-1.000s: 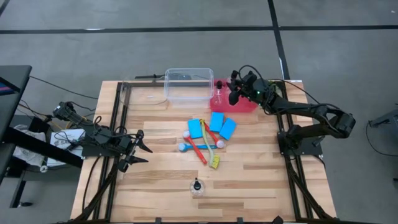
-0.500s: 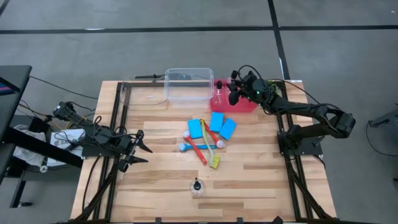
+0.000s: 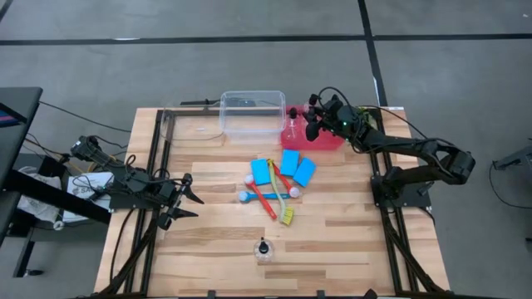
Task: Pick & Place Kitchen Sink Supplies
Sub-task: Put the transparent bottle into the red bin
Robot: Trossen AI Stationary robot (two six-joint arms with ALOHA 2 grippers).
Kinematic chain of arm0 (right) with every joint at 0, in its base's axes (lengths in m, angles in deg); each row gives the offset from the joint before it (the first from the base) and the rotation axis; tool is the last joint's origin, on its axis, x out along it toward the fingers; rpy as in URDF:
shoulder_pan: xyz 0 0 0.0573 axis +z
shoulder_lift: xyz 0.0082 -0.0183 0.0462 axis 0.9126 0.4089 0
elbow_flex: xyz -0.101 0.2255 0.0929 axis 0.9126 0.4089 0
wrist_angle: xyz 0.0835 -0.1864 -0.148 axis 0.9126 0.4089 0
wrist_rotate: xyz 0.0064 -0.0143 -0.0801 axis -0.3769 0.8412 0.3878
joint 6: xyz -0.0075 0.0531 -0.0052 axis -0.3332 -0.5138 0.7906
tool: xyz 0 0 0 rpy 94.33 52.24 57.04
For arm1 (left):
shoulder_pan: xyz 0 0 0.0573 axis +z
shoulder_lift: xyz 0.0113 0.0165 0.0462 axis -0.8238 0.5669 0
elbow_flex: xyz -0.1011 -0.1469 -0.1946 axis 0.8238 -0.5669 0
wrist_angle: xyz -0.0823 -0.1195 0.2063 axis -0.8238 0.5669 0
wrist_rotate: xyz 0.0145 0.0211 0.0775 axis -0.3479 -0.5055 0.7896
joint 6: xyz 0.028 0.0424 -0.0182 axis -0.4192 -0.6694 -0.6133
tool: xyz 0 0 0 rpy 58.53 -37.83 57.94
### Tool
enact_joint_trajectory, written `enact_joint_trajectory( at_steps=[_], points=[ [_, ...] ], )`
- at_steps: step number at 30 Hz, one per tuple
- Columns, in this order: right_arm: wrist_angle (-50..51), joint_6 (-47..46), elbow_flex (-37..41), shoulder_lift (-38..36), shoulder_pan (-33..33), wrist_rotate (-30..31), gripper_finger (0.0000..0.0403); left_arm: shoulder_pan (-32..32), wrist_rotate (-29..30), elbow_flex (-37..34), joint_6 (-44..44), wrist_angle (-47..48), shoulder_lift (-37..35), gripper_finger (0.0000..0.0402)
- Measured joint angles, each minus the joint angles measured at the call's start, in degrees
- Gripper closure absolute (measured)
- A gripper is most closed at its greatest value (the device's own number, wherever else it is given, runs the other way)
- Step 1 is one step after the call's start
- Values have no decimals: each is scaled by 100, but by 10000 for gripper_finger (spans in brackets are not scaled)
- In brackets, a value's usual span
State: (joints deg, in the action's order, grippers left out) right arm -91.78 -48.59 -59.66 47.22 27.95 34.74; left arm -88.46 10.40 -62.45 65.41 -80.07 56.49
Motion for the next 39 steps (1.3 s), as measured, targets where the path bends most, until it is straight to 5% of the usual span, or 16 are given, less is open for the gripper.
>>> enact_joint_trajectory(
  at_steps=[39],
  points=[
    [-44,-29,0,-38,2,-702,171,0,1,0,0,0,0,199]
  ],
)
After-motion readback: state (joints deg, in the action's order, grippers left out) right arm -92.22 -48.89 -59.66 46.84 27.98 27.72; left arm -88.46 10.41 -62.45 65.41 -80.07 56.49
